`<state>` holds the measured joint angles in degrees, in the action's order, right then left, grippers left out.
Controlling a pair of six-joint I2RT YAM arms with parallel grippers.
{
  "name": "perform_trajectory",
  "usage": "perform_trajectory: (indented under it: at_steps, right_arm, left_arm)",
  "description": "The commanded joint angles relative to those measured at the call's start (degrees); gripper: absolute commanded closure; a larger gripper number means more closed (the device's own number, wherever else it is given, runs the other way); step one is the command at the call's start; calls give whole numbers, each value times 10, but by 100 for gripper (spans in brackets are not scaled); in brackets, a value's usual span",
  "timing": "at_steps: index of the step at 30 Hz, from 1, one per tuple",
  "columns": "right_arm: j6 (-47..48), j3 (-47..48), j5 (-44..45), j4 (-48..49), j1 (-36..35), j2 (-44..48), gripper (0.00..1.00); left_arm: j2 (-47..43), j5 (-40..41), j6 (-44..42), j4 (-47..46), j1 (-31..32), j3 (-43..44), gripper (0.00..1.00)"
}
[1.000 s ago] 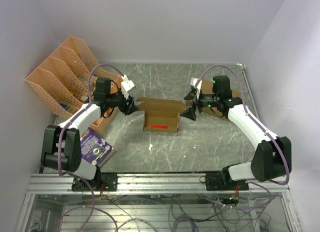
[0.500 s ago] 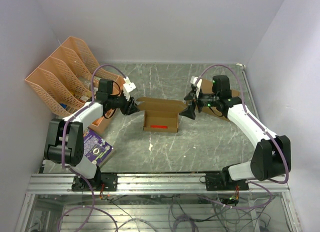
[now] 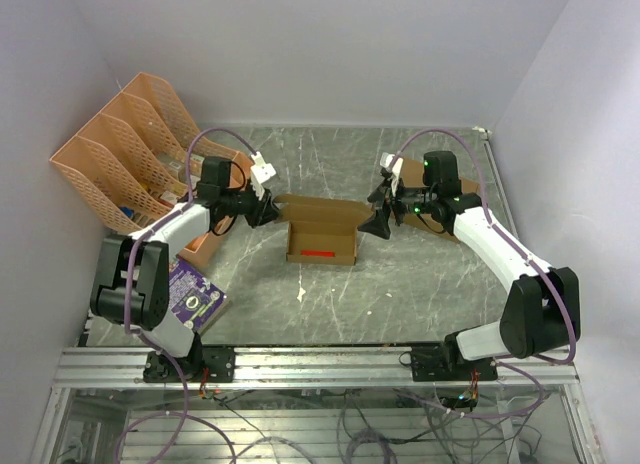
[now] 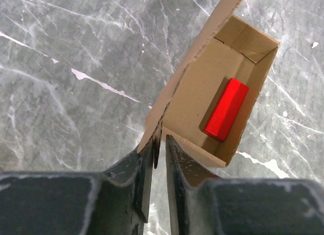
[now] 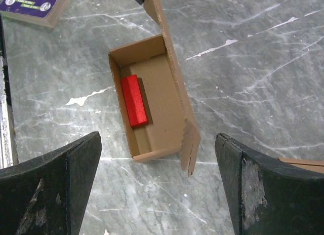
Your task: Fold the paper box
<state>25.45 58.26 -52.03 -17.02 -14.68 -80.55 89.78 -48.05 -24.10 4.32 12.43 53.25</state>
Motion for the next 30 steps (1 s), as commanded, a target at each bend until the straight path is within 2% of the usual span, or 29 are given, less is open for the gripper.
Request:
perform_trajectory:
  at_steps: [1, 3, 5, 10, 15, 18, 23, 26, 28, 30]
  right_arm:
    - [-7, -6, -4, 6, 4, -5, 7]
    - [-10, -6, 0, 4, 4, -7, 9]
    - [-19, -6, 10, 2, 4, -9, 12]
    - [-54, -4, 78, 7, 10, -4, 22]
    - [-55, 0, 109, -3, 20, 4, 35]
    - [-32, -4, 115, -20, 20, 3, 35]
    - [33, 13, 57, -87, 22, -5, 33]
    - [46, 10, 61, -85, 24, 2, 31]
    - [49, 11, 66, -81, 25, 0, 32]
    - [51, 20, 62, -79, 25, -14, 37]
  left_arm:
    - [20, -20, 0, -5, 8, 31, 81]
    - [23, -24, -4, 14, 9, 39, 89]
    - [17, -18, -3, 21, 11, 41, 93]
    - [-32, 36, 33, 2, 35, 17, 93]
    - [-82, 129, 96, -42, 80, -22, 93]
    - [-96, 163, 125, -46, 90, -31, 93]
    - [-103, 190, 154, -33, 94, -26, 93]
    - [-102, 196, 159, -23, 95, -22, 93]
    - [-103, 196, 158, -24, 95, -23, 93]
    - [-105, 196, 158, -29, 95, -26, 93]
